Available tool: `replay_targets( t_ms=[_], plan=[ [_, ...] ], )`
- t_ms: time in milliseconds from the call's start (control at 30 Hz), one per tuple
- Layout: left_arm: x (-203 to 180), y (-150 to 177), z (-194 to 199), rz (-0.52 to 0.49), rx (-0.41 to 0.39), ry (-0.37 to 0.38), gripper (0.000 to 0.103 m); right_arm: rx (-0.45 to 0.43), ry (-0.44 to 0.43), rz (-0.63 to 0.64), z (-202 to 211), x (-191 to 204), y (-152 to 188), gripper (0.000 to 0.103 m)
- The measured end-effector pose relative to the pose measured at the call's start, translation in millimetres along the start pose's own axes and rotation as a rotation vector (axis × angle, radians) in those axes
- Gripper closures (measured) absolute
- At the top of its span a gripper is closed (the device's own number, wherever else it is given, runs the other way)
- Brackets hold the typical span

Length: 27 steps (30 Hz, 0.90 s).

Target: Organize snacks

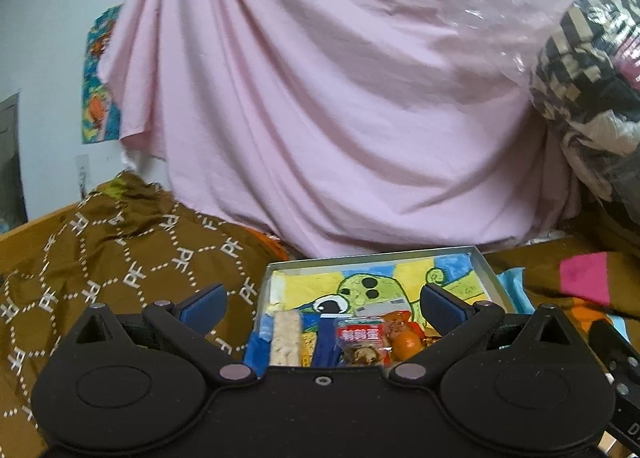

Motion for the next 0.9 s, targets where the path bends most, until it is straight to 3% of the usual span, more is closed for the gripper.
replay_targets(
  t_ms=[400,900],
  plan=[
    [33.0,13.9,34.5,0.110,0.017,-0.018,0.001,-0.013,-0.017,0.052,33.0,9.9,5.8,0.000],
    [65.0,37.7,78.5,0.113,-0.007,-0.080,0.001,-0.064,-0.036,0.087,73.9,20.8,5.9,0.000]
  ],
)
Point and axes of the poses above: each gripper's, at about its wrist camera, not at the fingertips, and z roughly against the way its jaws point, x to its left, y to its underside, the point moved 8 cm from there along -z, roughly the way its jaws point, and after that the axes turned 1 degree about -z, right-handed, at the moved point
